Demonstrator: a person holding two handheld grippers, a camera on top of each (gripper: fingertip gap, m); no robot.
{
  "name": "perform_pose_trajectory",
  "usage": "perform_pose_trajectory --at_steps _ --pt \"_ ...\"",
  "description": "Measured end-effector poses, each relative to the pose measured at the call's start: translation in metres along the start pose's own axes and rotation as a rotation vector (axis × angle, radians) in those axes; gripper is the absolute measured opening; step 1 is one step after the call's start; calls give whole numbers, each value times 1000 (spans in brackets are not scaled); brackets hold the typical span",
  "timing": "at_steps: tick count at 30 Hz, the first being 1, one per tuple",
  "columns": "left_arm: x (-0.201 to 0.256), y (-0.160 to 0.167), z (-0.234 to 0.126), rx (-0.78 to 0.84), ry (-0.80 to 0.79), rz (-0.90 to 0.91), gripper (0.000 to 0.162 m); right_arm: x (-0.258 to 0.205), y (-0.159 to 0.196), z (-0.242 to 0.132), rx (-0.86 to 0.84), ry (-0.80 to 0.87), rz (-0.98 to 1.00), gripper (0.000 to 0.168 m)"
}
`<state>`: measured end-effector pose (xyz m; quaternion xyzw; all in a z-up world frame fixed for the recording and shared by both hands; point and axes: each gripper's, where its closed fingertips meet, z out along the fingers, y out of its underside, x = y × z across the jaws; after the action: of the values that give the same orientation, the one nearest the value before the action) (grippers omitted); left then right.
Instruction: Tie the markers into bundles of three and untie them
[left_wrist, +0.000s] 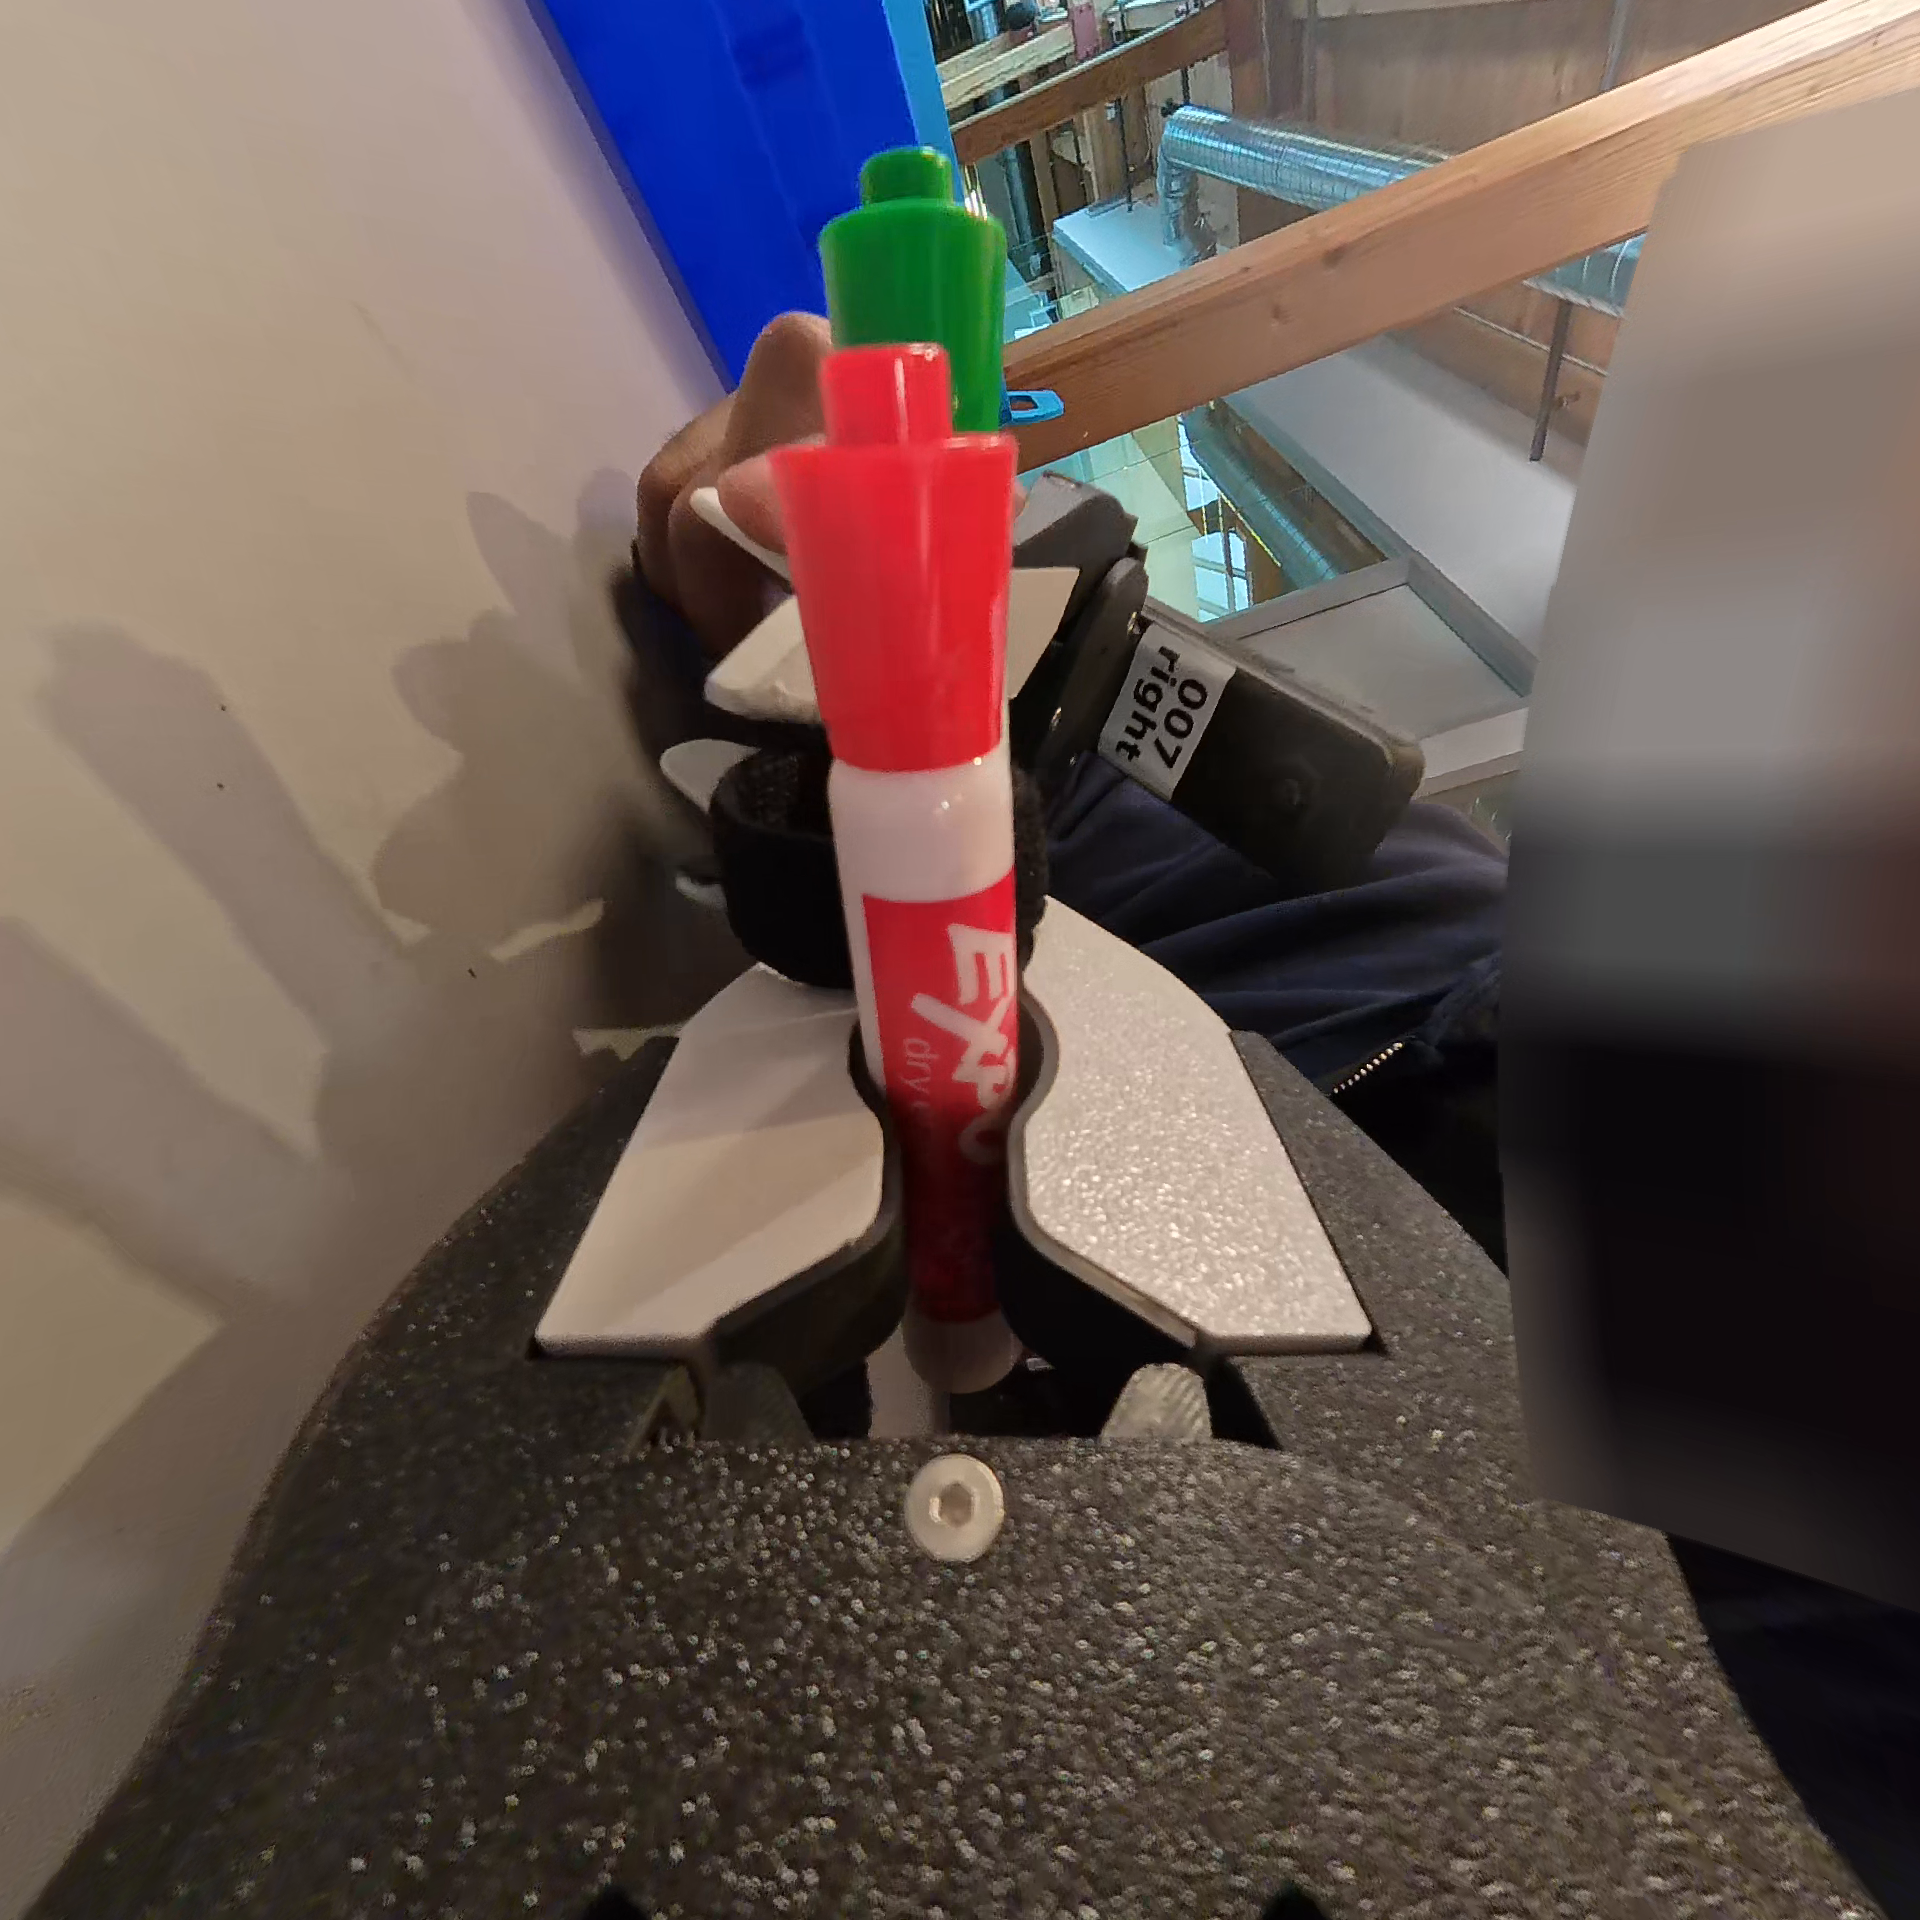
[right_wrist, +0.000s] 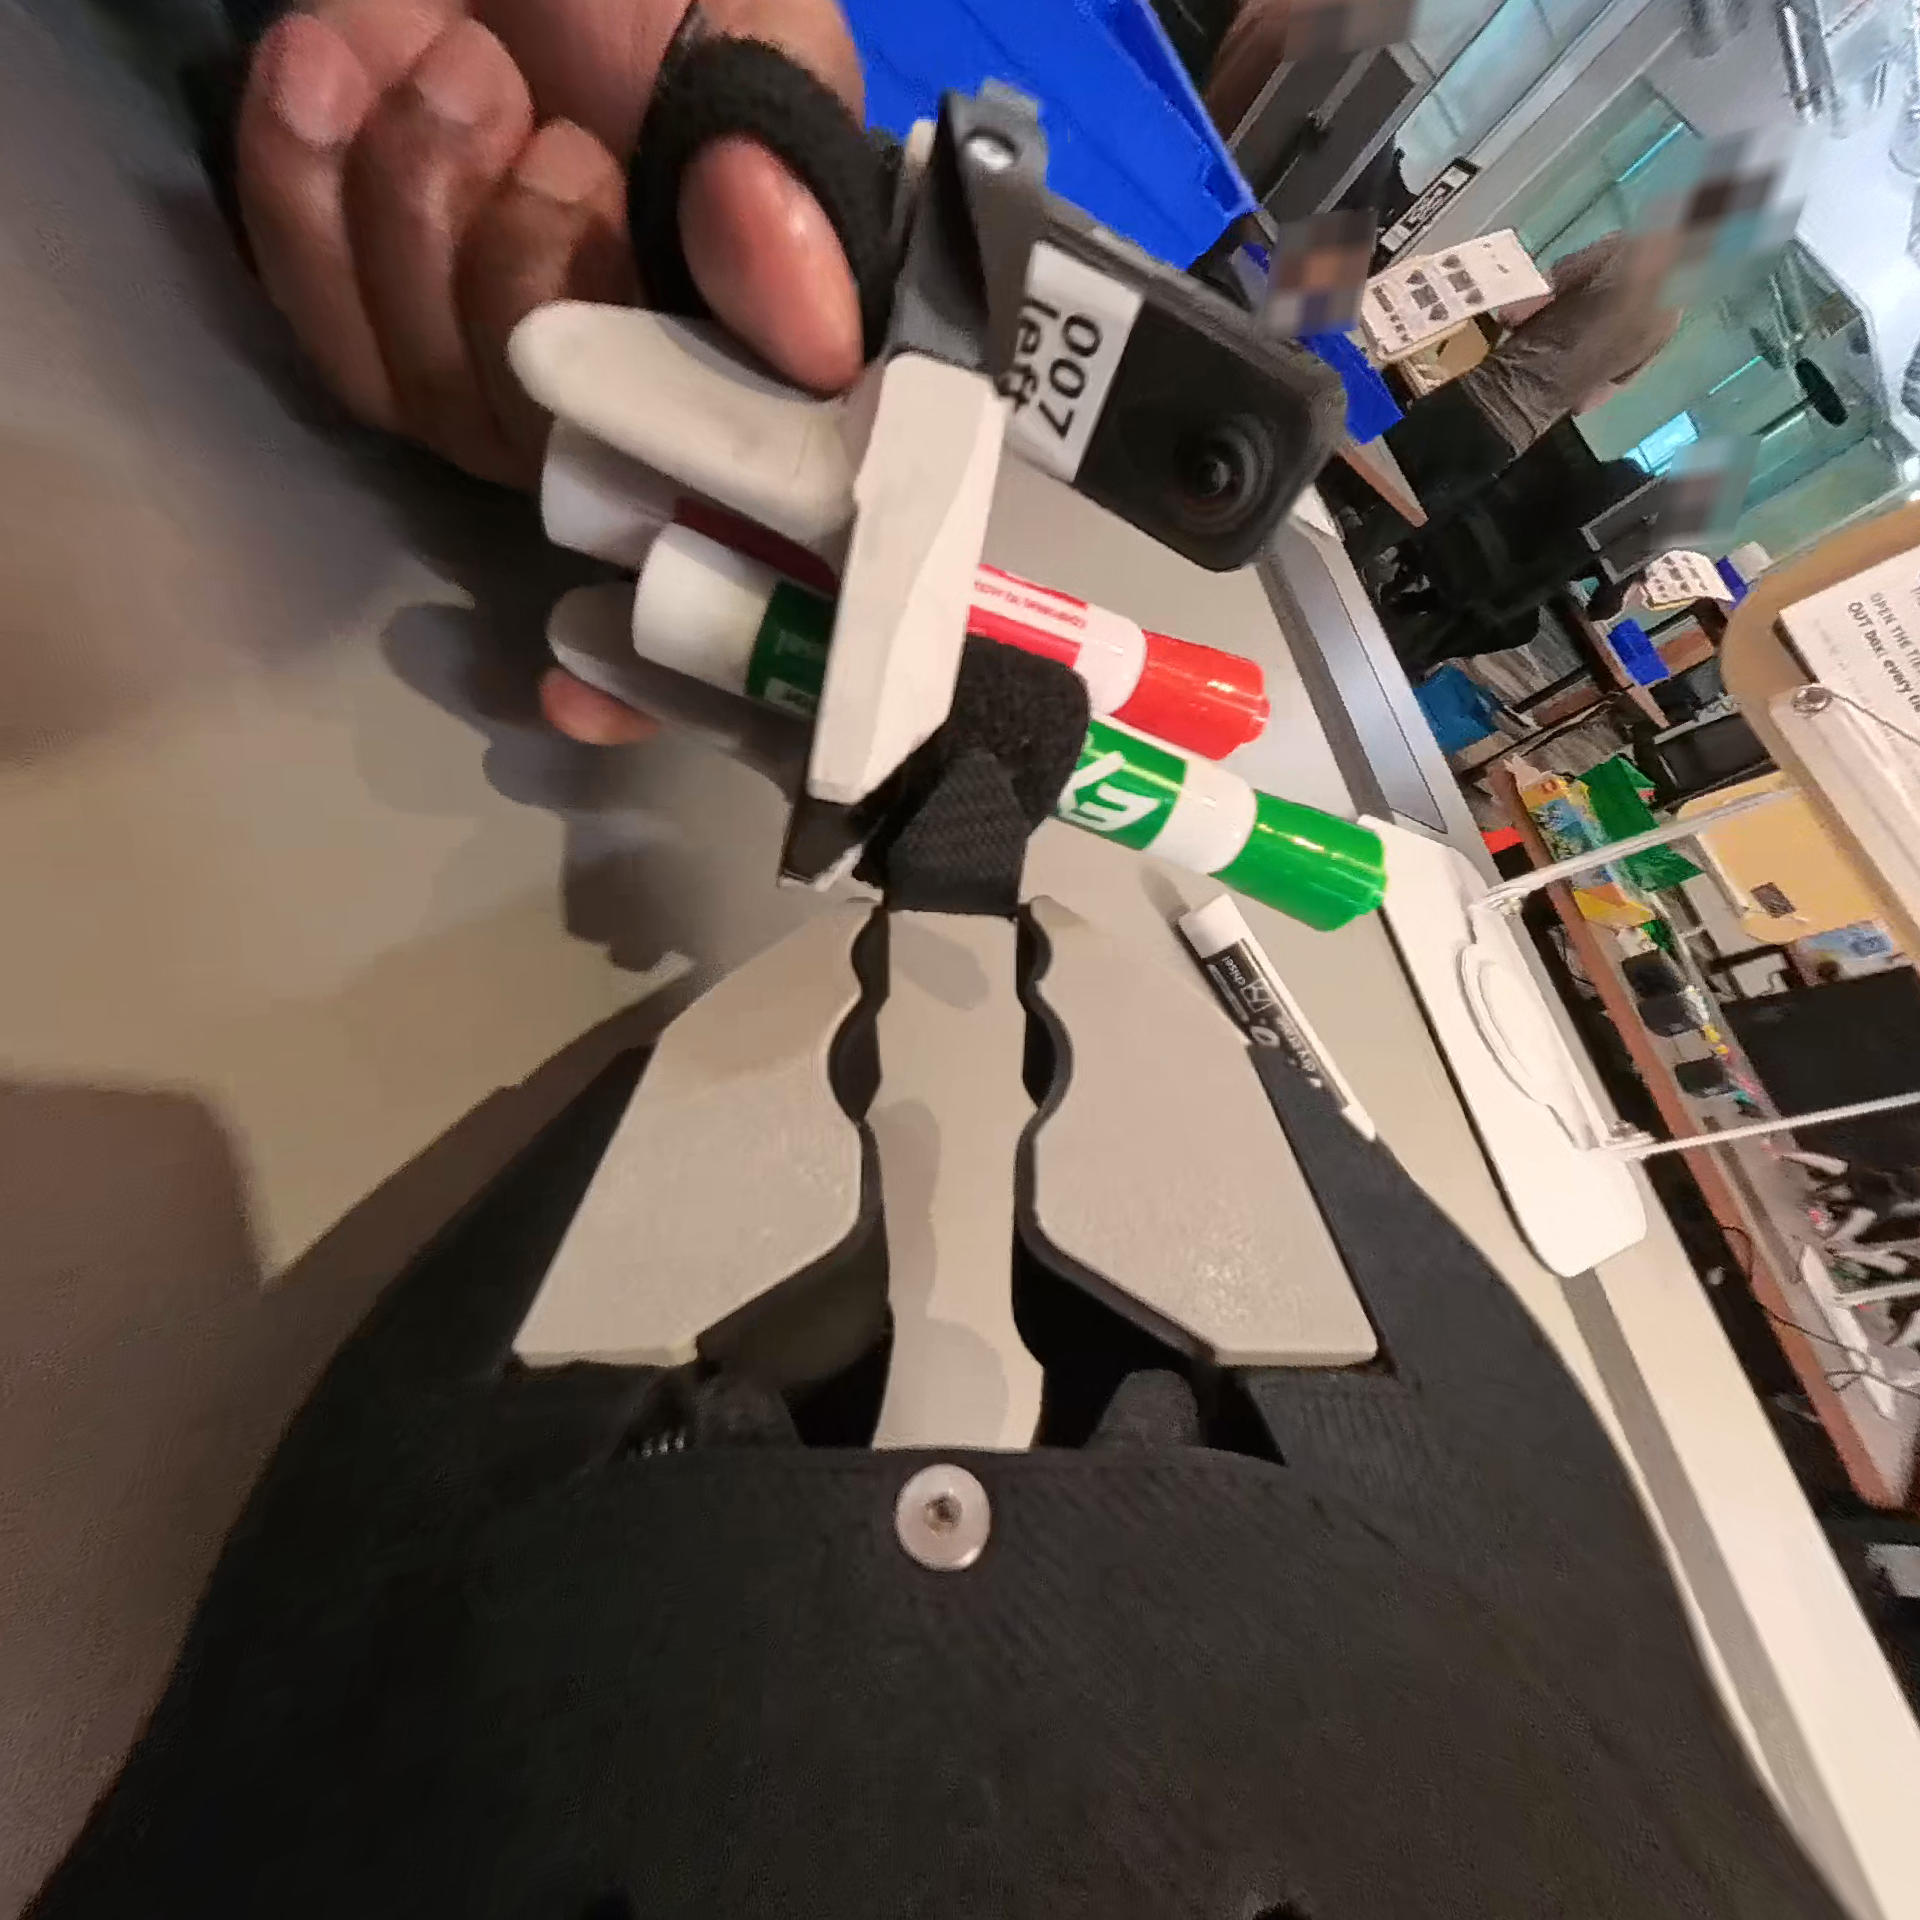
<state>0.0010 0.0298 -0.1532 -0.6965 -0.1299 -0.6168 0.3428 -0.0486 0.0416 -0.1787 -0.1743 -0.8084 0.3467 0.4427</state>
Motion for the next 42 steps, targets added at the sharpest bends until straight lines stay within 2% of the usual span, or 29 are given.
perform_pose_trajectory --at_steps 10,16,17,19,23,28,32,37,42 --pt "-7 0 -2 -7 -33 7 15 14 7 -4 -18 47 66 19" --pt "-11 2 -2 -23 -72 28 15 23 10 -7 -23 54 173 19" --pt "-12 2 -2 -25 -81 31 15 25 10 -8 -20 53 200 5" --pt "-13 2 -2 -26 -92 35 15 30 10 -11 -4 52 259 0" --pt "-15 3 -2 -30 -102 34 15 29 10 -11 -2 -3 330 4" --pt "-14 4 -1 -35 -95 33 15 9 15 -12 -33 -110 207 27" --pt "-10 9 1 -64 -72 34 15 -4 2 -20 78 -205 116 36" --pt "-9 17 6 -113 -67 46 15 -10 -12 -31 192 -343 163 33" --pt "-12 22 8 -144 -92 56 15 -18 -13 -27 166 -435 208 19"
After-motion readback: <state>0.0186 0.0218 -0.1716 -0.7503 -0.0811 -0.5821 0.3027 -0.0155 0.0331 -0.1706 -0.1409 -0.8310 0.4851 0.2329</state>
